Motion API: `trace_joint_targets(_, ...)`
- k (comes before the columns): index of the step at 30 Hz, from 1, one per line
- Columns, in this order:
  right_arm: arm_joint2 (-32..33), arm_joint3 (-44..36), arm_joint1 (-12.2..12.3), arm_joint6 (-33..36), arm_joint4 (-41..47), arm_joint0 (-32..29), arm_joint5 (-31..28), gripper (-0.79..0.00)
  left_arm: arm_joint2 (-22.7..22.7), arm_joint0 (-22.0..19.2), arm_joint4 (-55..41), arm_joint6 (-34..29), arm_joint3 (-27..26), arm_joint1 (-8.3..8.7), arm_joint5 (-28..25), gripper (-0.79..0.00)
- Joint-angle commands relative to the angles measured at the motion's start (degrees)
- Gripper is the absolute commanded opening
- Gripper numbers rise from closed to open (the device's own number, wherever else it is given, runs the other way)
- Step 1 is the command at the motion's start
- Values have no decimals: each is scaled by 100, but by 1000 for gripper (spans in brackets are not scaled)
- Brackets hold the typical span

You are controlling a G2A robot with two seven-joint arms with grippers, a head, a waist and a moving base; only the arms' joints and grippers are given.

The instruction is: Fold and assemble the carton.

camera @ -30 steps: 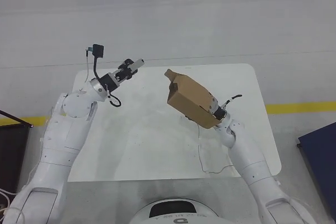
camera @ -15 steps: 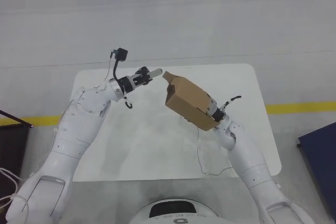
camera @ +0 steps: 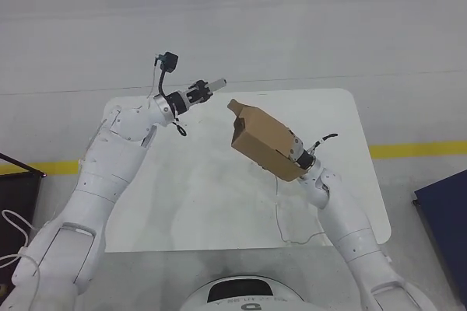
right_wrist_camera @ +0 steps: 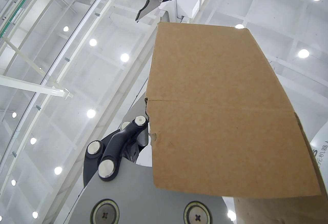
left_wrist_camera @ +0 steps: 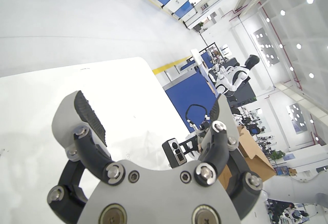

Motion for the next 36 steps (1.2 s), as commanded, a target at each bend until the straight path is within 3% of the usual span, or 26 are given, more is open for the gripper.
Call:
trace_joint_targets(1, -10, 24, -4, -32, 6, 25, -7, -785, 118, -38, 126, -162, -4, -24, -34, 0)
trace_joint_targets(7, -32, 162, -19, -91, 72, 108, -31, -785, 266, -92, 111, -325, 3, -89, -249, 0)
trace_joint_targets(14, -26, 399, -36, -78, 112, 202, -97, -785, 260, -99, 353, -699, -135, -49, -571, 0)
trace_joint_targets(36, -86, 383, -78, -120, 31, 223, -273, -785, -17, 409, 787, -899, -1002, 142, -526, 0)
